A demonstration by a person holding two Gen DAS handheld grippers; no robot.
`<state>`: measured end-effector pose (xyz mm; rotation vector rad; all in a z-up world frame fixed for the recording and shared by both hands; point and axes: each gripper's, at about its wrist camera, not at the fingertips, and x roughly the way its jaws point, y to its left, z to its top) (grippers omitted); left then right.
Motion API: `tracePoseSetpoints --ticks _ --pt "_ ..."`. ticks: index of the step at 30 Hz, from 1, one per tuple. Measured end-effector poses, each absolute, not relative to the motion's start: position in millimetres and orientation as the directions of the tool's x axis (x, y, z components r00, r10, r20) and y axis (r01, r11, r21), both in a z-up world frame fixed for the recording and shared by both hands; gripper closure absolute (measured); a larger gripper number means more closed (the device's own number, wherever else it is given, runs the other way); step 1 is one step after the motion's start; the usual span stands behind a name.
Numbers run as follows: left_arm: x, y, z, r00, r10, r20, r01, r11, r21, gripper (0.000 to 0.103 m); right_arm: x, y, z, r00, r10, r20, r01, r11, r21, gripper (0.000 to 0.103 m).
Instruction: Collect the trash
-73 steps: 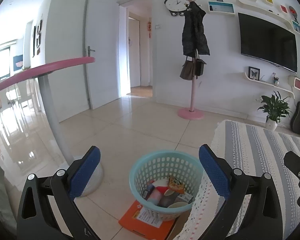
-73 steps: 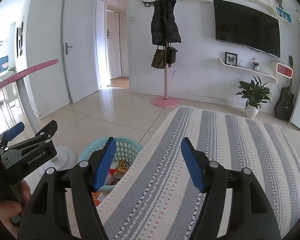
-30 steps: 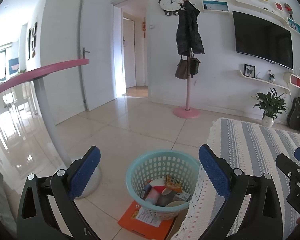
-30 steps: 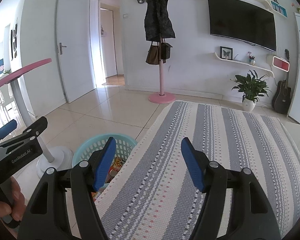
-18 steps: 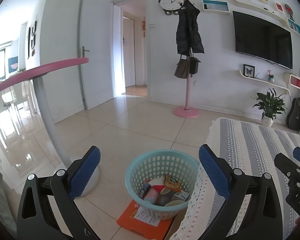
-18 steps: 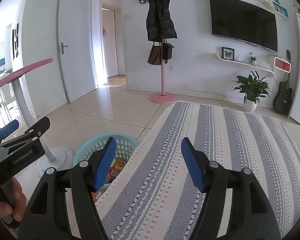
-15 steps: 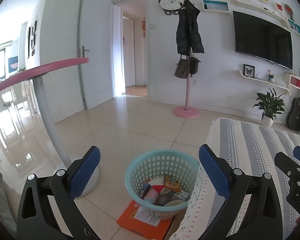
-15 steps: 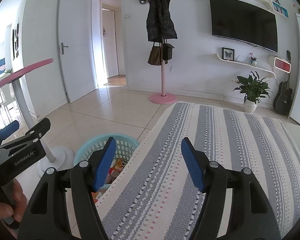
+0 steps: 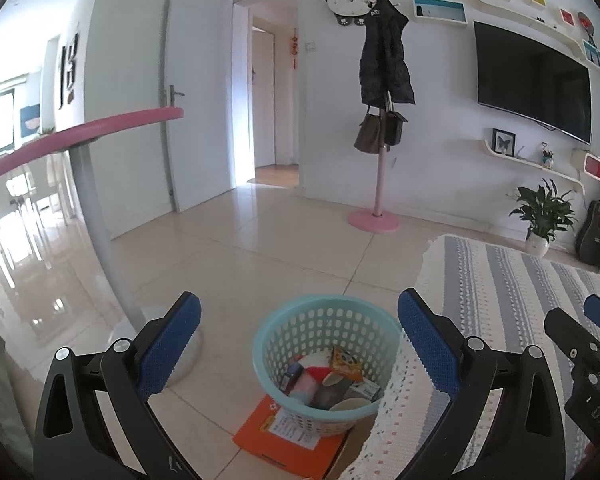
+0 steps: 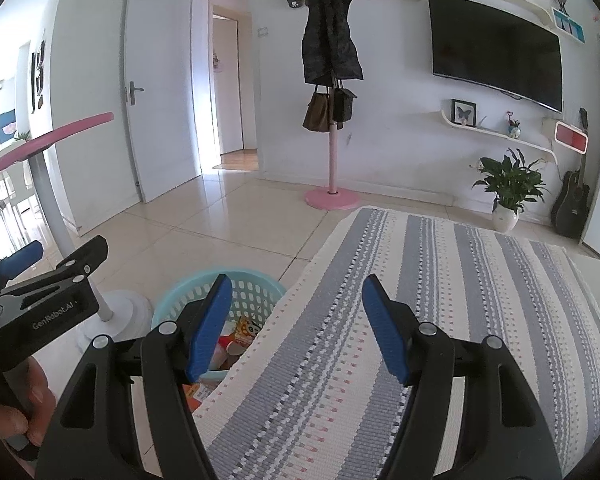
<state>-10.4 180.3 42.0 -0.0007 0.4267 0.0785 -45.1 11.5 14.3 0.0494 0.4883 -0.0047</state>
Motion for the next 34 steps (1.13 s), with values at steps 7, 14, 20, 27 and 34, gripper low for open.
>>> tracePoseSetpoints --ticks 7,14,20,27,34 --pt "-9.6 181.8 43.8 0.905 0.08 -0.418 -0.084 0.996 0.01 0.007 -45.5 14.6 16.2 0.884 0.015 -0.468 0.007 0.999 0.046 0.039" --pt "-13.6 183.5 48.5 0.907 0.074 -0.414 -0.081 0.997 0.002 0.007 -49.4 15.7 23.2 0.893 0.021 -0.45 0.001 0.999 0.048 0.039" --pt "-14.4 183.0 48.8 0.904 0.082 -0.419 -0.087 0.996 0.006 0.007 -48.0 8.5 21.2 0.884 0.057 -0.464 -0.007 0.994 0.107 0.039" --pt "-14.8 182.4 48.7 0.9 0.072 -0.431 -0.08 0.997 0.001 0.007 -46.7 2.6 19.0 0.879 0.059 -0.474 0.003 0.992 0.129 0.039" --pt "-9.8 184.7 44.3 0.882 0.05 -0.469 -0.07 0.997 -0.025 0.007 -50.6 8.3 21.8 0.881 0.05 -0.47 0.001 0.994 0.108 0.039"
